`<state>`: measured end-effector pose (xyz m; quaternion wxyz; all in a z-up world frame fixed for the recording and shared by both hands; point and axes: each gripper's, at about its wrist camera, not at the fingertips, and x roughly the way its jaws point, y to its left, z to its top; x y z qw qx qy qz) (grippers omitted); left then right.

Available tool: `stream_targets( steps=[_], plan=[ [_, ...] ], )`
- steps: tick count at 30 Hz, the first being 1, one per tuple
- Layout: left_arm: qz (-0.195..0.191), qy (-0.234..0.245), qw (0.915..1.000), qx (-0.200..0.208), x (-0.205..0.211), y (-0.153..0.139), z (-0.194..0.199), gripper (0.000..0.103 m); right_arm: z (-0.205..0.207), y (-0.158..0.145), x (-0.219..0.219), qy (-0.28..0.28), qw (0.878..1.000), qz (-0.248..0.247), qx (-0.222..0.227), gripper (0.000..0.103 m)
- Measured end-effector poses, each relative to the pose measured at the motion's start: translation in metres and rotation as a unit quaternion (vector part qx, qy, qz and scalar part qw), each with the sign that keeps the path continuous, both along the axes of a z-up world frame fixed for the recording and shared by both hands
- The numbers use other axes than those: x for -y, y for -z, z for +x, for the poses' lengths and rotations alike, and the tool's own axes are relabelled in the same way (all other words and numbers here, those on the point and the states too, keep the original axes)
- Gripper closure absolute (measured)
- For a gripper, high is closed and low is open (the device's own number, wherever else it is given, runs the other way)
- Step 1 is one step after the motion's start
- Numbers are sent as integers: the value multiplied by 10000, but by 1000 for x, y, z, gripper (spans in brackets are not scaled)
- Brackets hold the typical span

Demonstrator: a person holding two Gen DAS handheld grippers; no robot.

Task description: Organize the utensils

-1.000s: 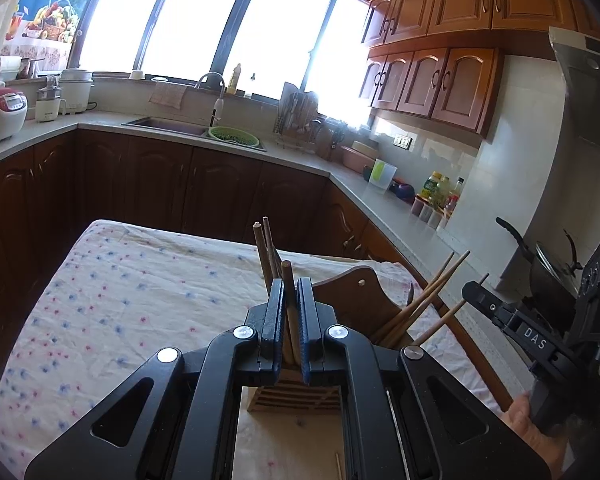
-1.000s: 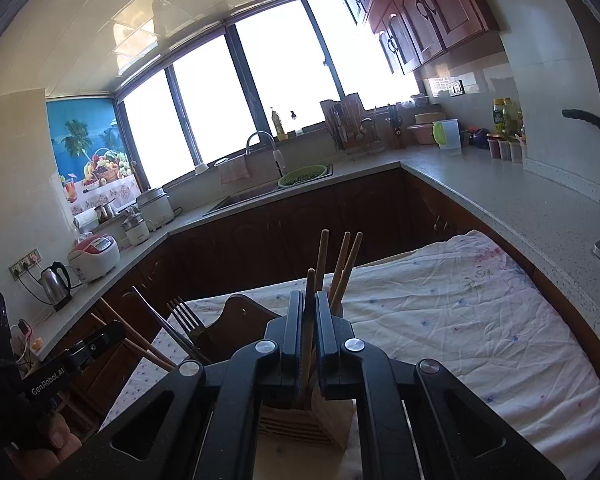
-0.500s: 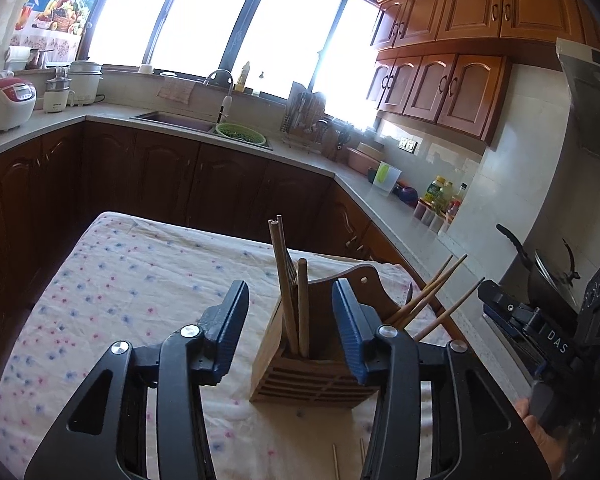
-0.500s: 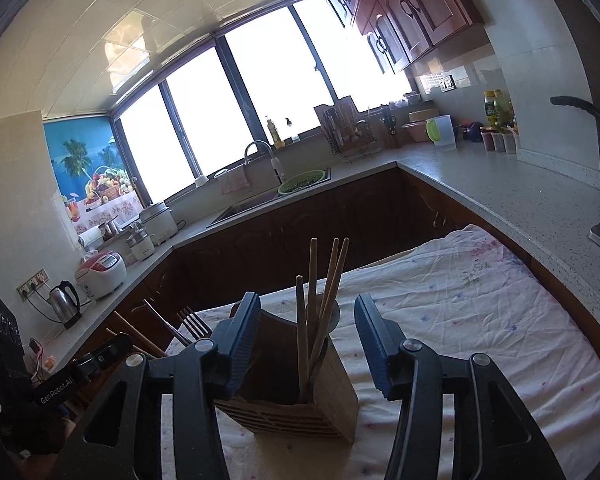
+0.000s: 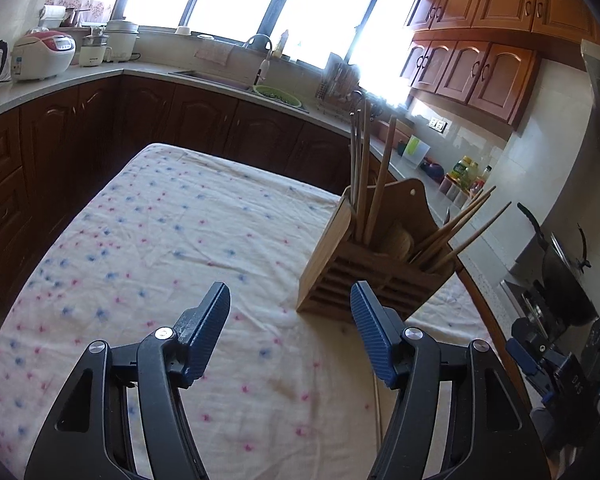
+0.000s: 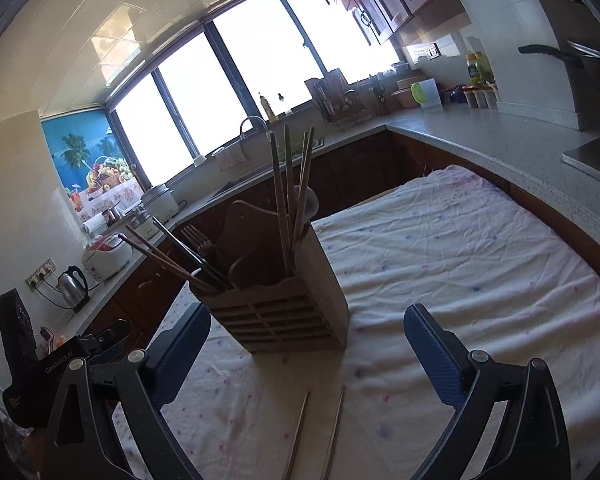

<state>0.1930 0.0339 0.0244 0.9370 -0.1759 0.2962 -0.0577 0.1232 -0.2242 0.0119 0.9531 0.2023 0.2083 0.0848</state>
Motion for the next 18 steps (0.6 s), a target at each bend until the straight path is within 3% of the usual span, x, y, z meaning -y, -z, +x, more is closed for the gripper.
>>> stream_targets(
  steps=[11,18],
  plan=[
    [-42,-54,9997,-246,-6,27,-56,39,-53,24,-13,-60,9999,-75,-111,4],
    [342,41,9994,100,5,19,-95,39,-87,24,-27,-39,9985,-528,150,4]
  ],
)
